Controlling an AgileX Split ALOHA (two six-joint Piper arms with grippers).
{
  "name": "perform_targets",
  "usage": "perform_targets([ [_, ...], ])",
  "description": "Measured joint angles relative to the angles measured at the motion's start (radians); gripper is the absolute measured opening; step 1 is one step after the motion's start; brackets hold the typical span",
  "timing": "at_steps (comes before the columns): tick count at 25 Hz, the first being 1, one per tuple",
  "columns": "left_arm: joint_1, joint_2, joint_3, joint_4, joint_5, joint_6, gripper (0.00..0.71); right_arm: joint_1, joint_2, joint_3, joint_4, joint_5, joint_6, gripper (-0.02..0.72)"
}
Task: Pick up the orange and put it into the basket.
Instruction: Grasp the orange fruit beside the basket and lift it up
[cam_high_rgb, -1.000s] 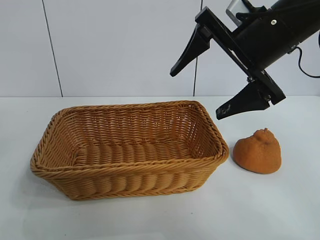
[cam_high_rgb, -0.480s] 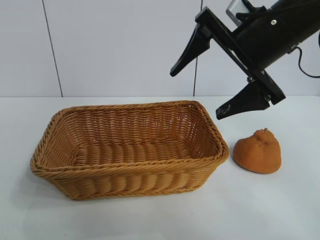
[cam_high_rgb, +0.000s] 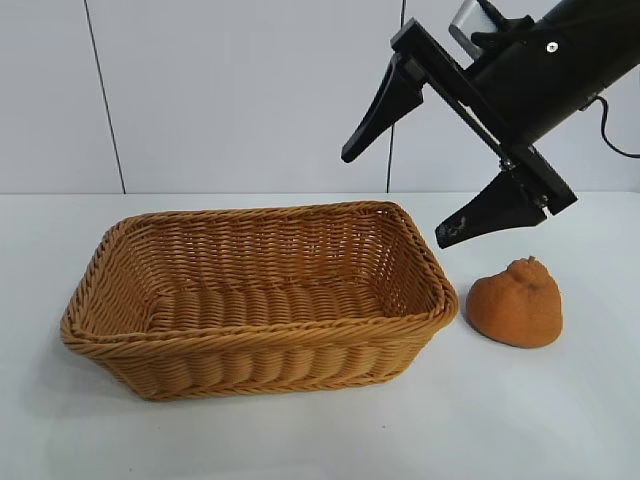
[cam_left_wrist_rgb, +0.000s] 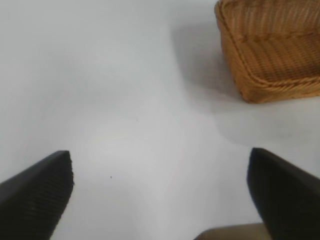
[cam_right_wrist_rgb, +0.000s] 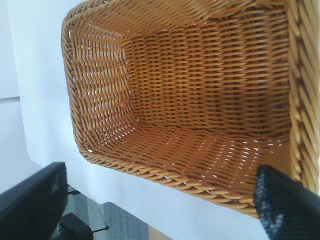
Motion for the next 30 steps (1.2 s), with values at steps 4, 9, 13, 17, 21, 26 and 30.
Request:
perform_targets([
  [4,0.0,-0.017,0.0,0.0,0.0,0.0,0.672,0.0,0.0,0.0,-0.016,0.005,0.0,0.694],
  [9,0.0,-0.017,0.0,0.0,0.0,0.0,0.672,0.0,0.0,0.0,-0.077,0.029,0.004,0.694],
  [13,0.0,-0.017,0.0,0.0,0.0,0.0,0.672,0.0,0.0,-0.044,-0.19,0.079,0.05,0.694],
  [17,0.0,-0.017,0.0,0.0,0.0,0.0,0.672,0.0,0.0,-0.16,-0.364,0.158,0.124,0.694],
  [21,0.0,-0.017,0.0,0.0,0.0,0.0,0.672,0.0,0.0,-0.251,-0.559,0.223,0.215,0.694],
  [26,0.0,-0.017,0.0,0.0,0.0,0.0,0.672,-0.009,0.001,-0.287,-0.722,0.25,0.284,0.694],
  [30,0.0,-0.017,0.0,0.0,0.0,0.0,0.672,-0.065,0.013,-0.288,-0.727,0.26,0.289,0.694],
])
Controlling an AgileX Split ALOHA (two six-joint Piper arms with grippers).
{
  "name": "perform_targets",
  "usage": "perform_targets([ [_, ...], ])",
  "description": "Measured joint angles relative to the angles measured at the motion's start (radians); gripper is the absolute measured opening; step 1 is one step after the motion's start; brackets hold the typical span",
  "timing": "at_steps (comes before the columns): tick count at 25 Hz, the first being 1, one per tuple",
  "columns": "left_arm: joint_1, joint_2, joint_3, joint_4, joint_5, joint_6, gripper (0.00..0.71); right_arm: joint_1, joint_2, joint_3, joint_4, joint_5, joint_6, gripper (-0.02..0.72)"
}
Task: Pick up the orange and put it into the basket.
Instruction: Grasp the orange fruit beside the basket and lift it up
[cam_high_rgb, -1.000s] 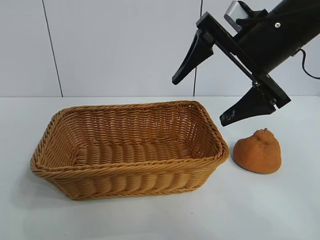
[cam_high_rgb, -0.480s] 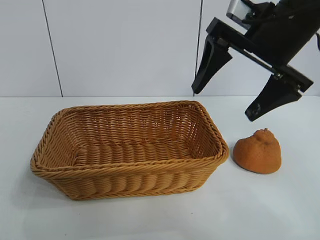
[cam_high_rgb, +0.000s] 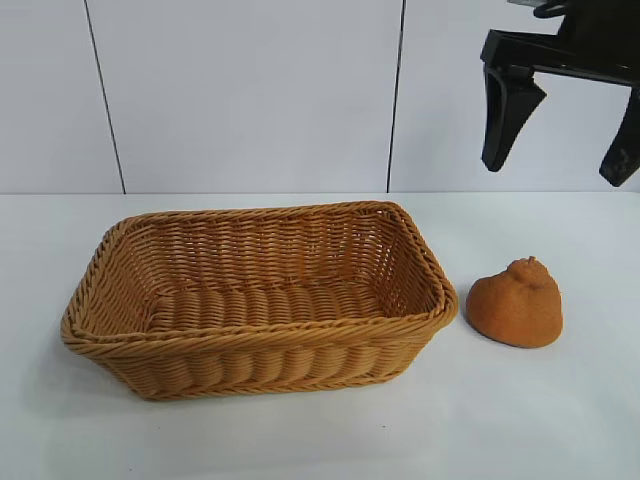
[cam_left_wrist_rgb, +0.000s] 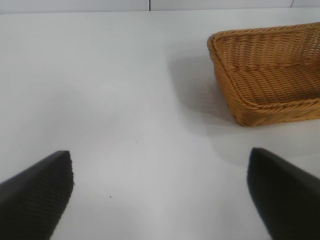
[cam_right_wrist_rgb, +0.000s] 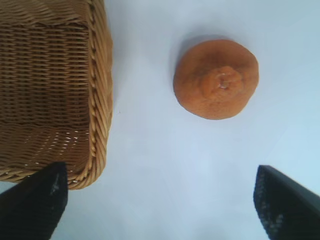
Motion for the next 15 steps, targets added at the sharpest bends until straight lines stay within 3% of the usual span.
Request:
perform_targets([
  [5,0.0,0.0,0.0,0.0,0.0,0.0,0.672,-0.075,0.054,-0.003,0.038,-0.005,-0.023,0.694],
  [15,0.0,0.0,0.0,0.0,0.0,0.0,0.672,-0.079,0.214,-0.003,0.092,-0.111,-0.03,0.694],
])
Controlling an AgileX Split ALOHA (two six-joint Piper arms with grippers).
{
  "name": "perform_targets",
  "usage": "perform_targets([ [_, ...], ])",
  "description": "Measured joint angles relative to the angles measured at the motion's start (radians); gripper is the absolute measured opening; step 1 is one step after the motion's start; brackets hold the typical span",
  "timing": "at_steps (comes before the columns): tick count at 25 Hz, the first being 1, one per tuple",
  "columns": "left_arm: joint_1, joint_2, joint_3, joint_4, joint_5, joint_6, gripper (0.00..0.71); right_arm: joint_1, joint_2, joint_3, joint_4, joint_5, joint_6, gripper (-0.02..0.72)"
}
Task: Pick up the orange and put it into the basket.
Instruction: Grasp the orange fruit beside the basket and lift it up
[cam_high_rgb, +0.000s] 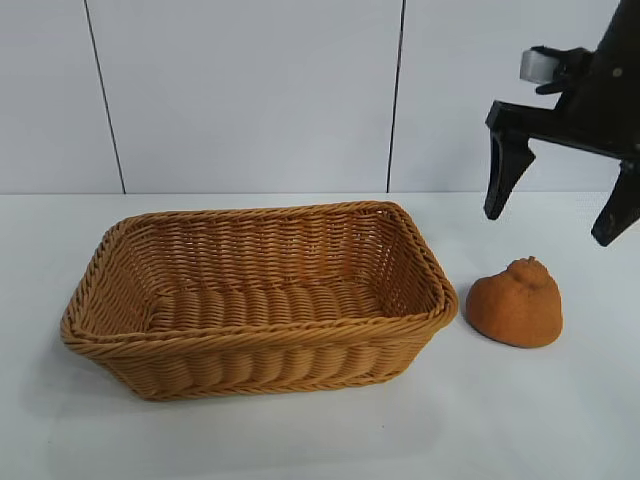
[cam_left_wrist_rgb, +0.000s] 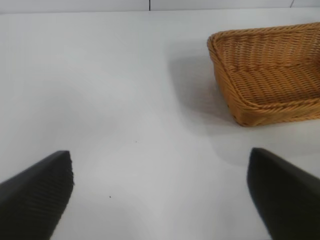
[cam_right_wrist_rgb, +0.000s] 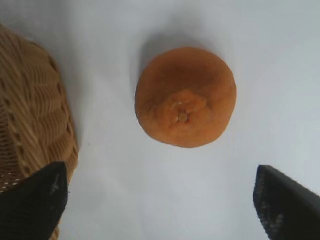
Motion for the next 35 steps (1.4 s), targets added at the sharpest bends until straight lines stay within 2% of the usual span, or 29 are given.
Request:
perform_targets([
  [8,0.0,0.0,0.0,0.0,0.0,0.0,0.672,0.0,0.154,-0.001,0.001,-0.101,0.004,0.694],
  [12,0.0,0.0,0.0,0.0,0.0,0.0,0.672,0.0,0.194,-0.001,0.0,-0.114,0.008,0.692],
  [13,0.0,0.0,0.0,0.0,0.0,0.0,0.672,0.0,0.196,-0.001,0.0,-0.114,0.008,0.671],
  [15,0.0,0.0,0.0,0.0,0.0,0.0,0.672,0.0,0.196,-0.001,0.0,-0.114,0.008,0.569],
  [20,0.0,0.0,0.0,0.0,0.0,0.0,0.672,0.0,0.192,-0.001,0.002,-0.091,0.008,0.171],
  [22,0.0,0.0,0.0,0.0,0.0,0.001,0.672,0.0,0.181,-0.005,0.002,-0.075,0.008,0.098],
  [26,0.0,0.0,0.0,0.0,0.0,0.001,0.672,0.0,0.139,-0.007,0.001,-0.061,0.003,0.082],
  [35,0.0,0.0,0.0,-0.005,-0.001,0.001,0.672,0.0,0.002,-0.125,0.004,0.041,0.0,0.082],
])
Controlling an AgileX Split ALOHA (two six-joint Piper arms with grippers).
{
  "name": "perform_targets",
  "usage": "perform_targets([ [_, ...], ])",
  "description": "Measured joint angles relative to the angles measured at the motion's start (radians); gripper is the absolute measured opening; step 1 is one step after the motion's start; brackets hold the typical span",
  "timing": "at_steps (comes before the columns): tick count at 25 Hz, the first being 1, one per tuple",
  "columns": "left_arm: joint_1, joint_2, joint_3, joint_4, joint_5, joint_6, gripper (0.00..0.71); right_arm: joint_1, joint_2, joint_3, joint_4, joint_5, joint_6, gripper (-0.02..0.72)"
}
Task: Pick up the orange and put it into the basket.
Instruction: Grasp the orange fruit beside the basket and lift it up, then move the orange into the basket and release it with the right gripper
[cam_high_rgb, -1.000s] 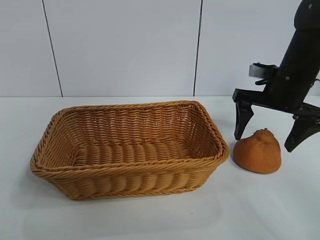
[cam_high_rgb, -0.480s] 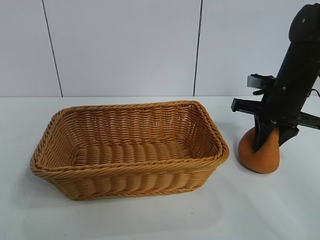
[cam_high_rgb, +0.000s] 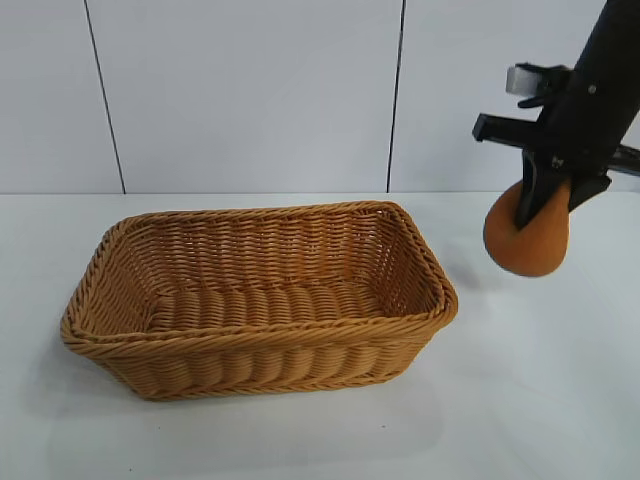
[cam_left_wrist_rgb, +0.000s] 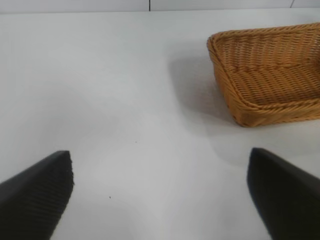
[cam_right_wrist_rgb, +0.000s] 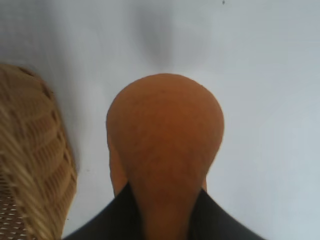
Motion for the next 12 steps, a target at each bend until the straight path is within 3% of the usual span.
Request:
perform_targets([
  [8,0.0,0.0,0.0,0.005,0.0,0.0,0.672,0.005,-0.039,-0.145,0.008,0.072,0.0,0.082],
  [12,0.0,0.0,0.0,0.005,0.0,0.0,0.672,0.056,-0.039,-0.151,0.008,0.075,0.0,0.082],
])
